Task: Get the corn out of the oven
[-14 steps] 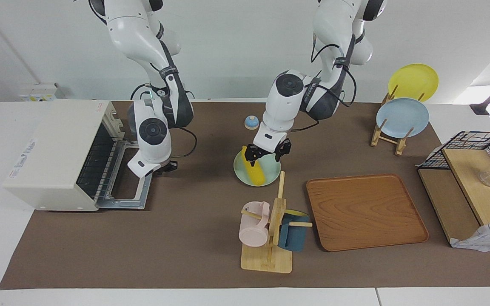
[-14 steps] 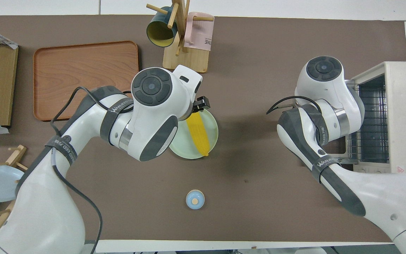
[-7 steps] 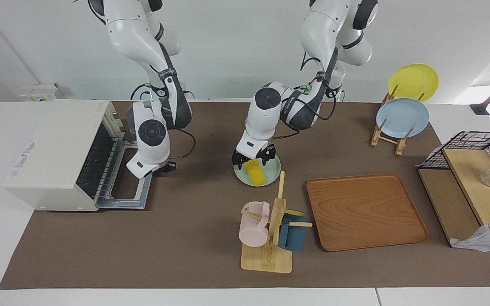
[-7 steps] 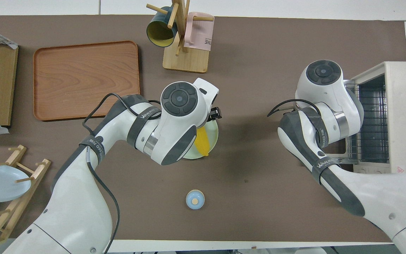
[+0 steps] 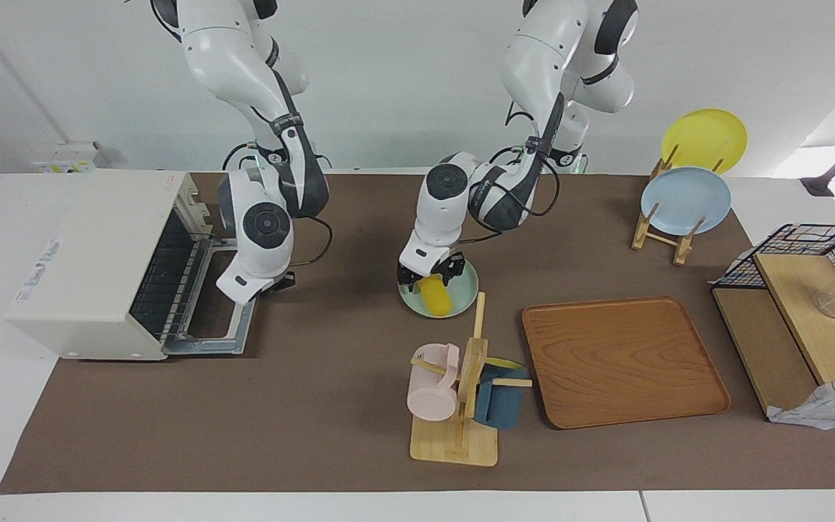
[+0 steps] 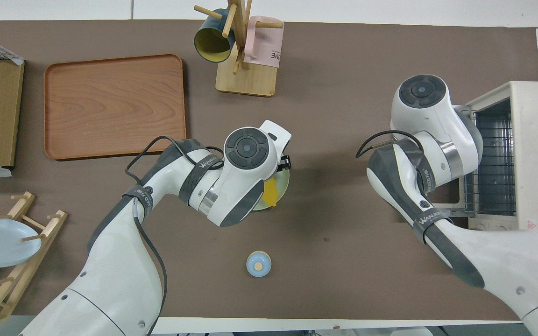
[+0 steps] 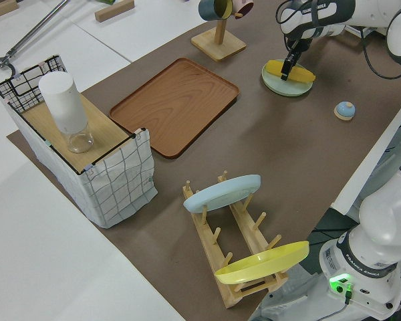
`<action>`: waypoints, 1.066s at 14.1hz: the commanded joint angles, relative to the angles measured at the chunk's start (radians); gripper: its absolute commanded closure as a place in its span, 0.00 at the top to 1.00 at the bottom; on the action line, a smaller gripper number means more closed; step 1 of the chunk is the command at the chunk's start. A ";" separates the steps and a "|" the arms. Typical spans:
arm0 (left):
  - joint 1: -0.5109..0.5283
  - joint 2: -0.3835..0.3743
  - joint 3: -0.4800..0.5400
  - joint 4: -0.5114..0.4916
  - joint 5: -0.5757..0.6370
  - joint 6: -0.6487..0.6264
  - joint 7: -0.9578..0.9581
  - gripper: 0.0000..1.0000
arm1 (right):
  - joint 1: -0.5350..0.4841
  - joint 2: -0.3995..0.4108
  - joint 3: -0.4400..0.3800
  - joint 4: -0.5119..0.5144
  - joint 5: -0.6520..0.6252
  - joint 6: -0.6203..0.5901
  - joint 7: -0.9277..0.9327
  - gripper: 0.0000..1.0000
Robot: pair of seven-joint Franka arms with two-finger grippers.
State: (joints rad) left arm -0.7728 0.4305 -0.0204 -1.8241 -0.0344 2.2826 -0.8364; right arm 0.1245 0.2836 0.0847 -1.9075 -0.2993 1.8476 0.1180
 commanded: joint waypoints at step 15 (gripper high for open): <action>0.345 -0.108 0.022 0.121 0.050 -0.209 0.480 0.00 | -0.263 -0.395 -0.063 0.143 0.348 -0.269 -0.342 1.00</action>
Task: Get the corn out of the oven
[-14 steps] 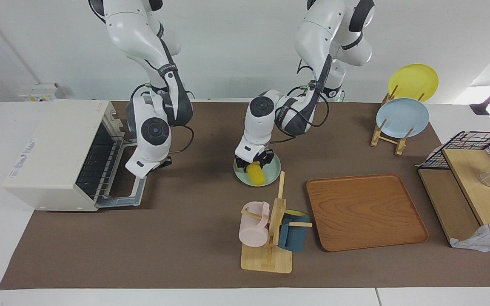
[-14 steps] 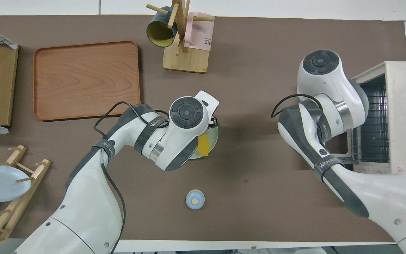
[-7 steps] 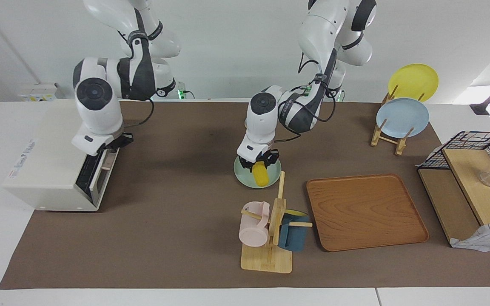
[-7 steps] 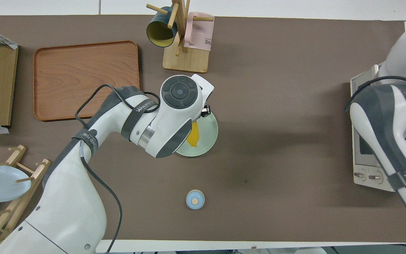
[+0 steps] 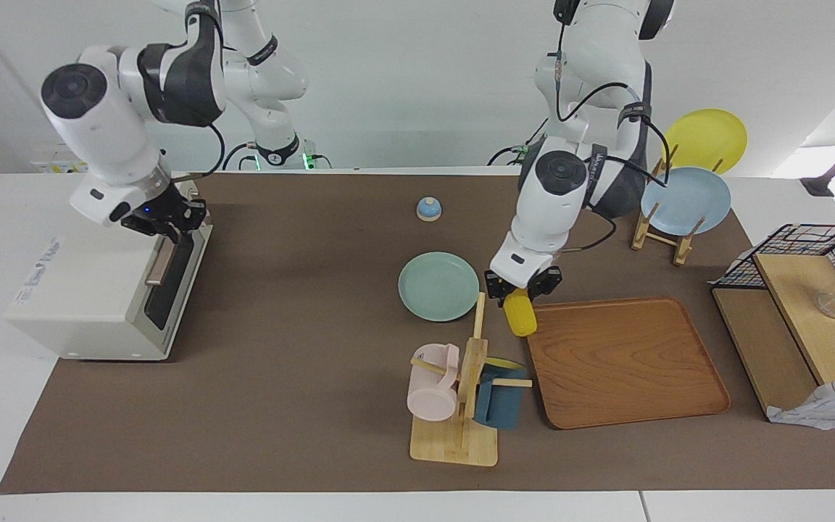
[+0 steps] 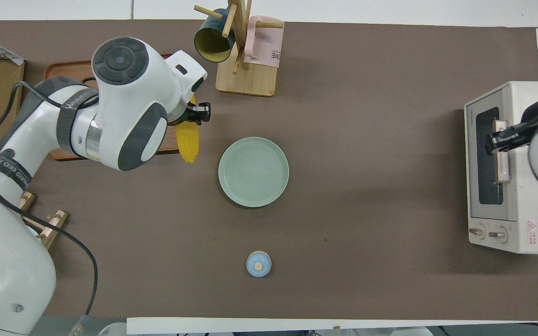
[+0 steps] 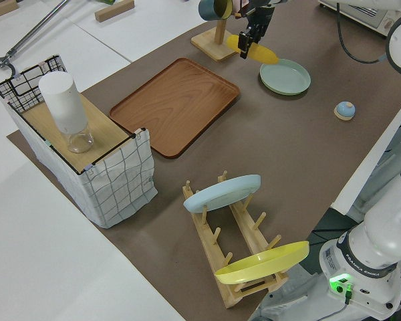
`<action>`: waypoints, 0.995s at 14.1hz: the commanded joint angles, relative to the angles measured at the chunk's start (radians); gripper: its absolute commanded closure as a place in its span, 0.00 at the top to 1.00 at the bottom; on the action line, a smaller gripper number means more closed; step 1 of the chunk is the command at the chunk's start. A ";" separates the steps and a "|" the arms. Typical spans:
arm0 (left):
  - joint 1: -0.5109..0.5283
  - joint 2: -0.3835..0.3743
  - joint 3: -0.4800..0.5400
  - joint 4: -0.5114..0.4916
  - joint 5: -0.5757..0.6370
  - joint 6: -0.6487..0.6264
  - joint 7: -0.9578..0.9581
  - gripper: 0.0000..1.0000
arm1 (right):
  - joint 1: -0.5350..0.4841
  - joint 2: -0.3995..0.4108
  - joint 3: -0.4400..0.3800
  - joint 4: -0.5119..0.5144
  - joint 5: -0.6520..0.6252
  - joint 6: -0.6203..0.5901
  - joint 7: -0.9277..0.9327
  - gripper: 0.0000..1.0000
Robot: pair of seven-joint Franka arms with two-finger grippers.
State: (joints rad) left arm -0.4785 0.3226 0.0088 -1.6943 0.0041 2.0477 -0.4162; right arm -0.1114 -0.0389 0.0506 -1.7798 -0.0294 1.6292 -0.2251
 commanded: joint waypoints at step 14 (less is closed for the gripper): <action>0.382 0.288 -0.018 0.248 0.002 0.074 0.224 0.00 | -0.013 -0.018 -0.038 0.301 0.013 -0.299 0.110 1.00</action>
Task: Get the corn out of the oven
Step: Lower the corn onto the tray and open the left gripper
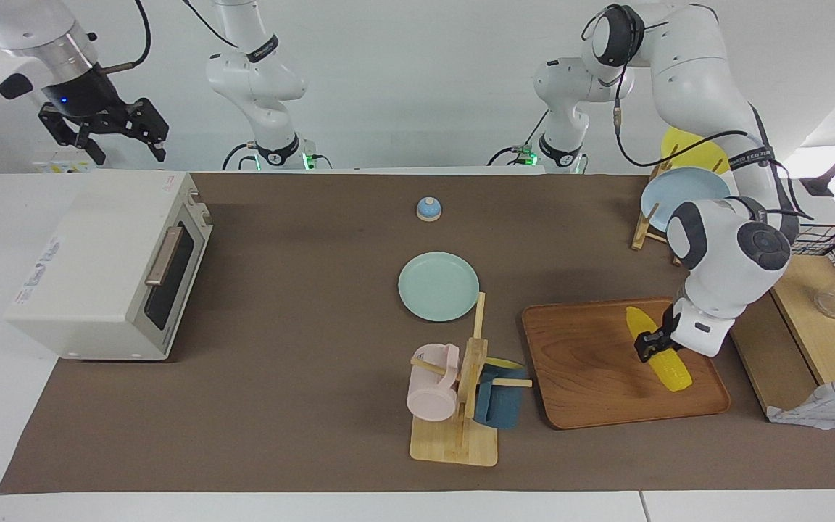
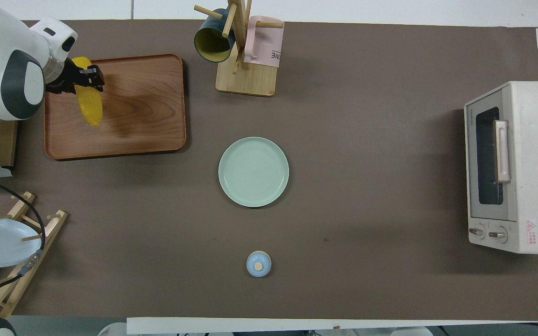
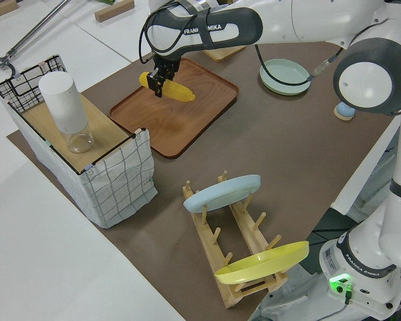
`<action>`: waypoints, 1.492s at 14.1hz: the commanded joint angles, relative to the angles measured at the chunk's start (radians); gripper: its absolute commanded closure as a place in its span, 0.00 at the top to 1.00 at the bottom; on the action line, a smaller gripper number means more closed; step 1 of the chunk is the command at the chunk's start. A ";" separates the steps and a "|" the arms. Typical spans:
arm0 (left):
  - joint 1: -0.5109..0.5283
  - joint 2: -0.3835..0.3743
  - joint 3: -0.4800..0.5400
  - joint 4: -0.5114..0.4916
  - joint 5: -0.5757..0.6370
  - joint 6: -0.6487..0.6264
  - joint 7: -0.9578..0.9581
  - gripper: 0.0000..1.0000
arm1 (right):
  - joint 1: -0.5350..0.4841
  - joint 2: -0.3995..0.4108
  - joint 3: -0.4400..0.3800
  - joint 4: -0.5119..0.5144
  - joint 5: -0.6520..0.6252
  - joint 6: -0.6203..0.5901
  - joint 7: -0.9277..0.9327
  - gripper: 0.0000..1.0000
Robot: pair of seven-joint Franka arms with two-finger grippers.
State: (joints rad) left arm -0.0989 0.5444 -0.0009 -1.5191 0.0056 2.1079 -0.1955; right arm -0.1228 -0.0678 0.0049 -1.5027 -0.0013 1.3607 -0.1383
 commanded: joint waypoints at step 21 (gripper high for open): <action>-0.053 -0.409 -0.008 0.031 0.001 -0.468 0.070 1.00 | 0.051 0.008 -0.034 0.013 -0.029 -0.029 0.025 1.00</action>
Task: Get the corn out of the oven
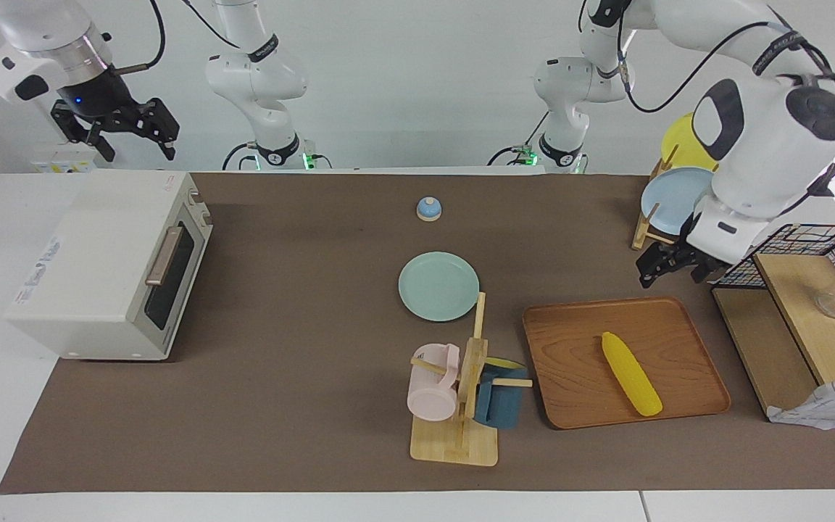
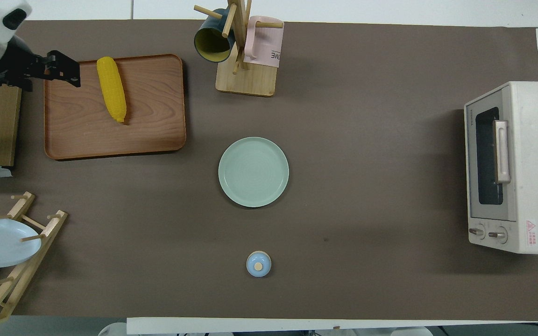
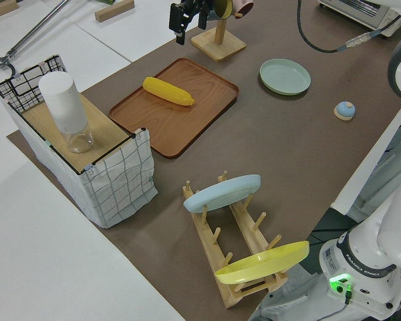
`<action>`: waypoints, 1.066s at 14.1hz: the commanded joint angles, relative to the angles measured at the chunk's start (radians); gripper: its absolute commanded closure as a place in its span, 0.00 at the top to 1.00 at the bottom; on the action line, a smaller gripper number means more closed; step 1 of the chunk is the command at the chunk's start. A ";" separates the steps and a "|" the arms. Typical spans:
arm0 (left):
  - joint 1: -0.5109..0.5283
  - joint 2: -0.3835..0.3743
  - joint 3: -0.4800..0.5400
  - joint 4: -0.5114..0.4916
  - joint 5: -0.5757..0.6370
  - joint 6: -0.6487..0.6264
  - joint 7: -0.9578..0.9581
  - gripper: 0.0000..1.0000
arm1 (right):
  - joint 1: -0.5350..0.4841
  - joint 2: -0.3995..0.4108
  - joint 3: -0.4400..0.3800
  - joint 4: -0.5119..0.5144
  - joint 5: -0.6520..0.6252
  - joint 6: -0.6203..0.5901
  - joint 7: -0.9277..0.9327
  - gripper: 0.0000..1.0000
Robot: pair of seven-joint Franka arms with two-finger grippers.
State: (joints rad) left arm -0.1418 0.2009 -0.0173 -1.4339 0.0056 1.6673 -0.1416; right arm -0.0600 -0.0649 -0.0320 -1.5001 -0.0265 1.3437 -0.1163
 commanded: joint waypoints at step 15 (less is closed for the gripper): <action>0.062 -0.207 0.026 -0.135 0.008 -0.118 0.057 1.00 | -0.009 0.005 0.004 0.009 -0.004 -0.015 0.004 1.00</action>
